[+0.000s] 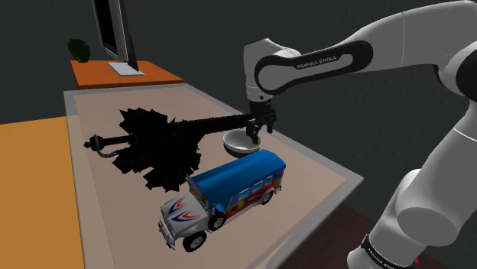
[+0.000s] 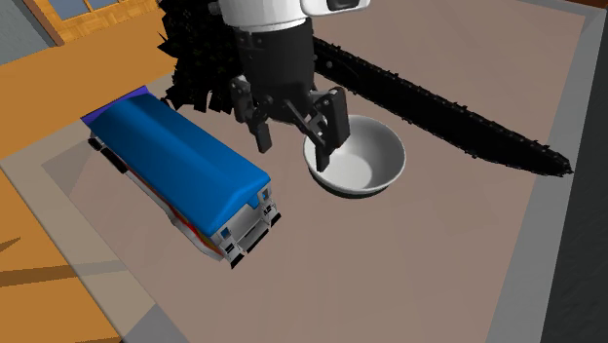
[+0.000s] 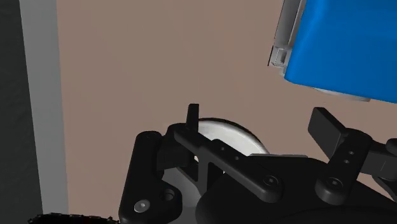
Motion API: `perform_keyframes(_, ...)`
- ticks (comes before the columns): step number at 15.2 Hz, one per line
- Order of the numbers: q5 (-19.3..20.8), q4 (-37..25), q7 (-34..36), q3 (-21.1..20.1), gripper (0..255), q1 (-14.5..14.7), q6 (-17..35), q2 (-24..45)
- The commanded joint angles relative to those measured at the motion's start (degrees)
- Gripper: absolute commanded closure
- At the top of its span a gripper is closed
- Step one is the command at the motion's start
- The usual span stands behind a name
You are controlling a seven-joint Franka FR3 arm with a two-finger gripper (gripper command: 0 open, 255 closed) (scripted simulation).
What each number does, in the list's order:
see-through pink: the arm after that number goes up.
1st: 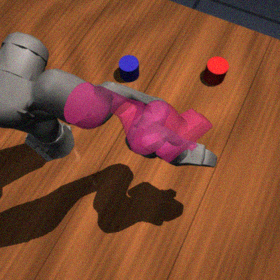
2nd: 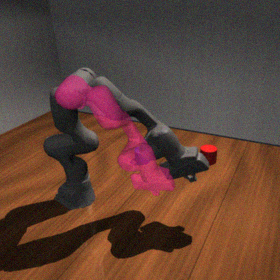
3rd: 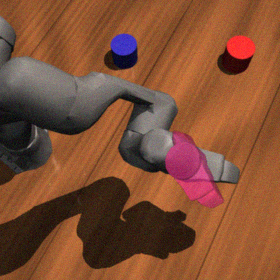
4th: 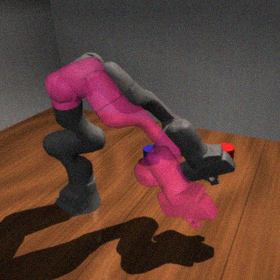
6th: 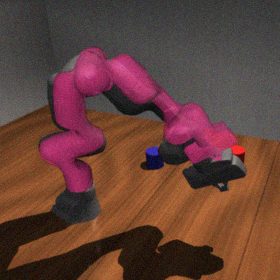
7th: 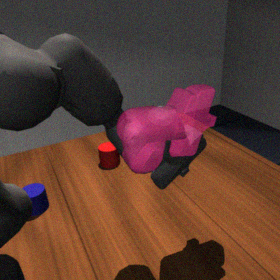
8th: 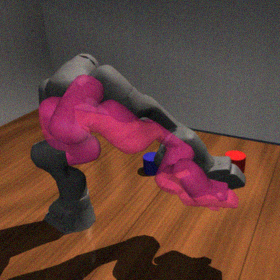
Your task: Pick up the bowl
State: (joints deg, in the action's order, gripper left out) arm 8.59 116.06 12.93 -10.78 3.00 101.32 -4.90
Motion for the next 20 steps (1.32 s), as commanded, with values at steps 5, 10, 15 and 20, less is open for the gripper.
perform_keyframes(5,4.04,-12.31,4.75,-1.34,0,1.45,1.2,14.05)
perform_keyframes(10,6.93,-23.13,7.21,-1.36,0,3.36,-0.07,24.03)
perform_keyframes(15,7.34,-20.71,7.99,-1.2,0,3.33,3.26,25.05)
perform_keyframes(20,7.59,-19.65,8.35,-1.11,255,3.29,4.9,25.67)
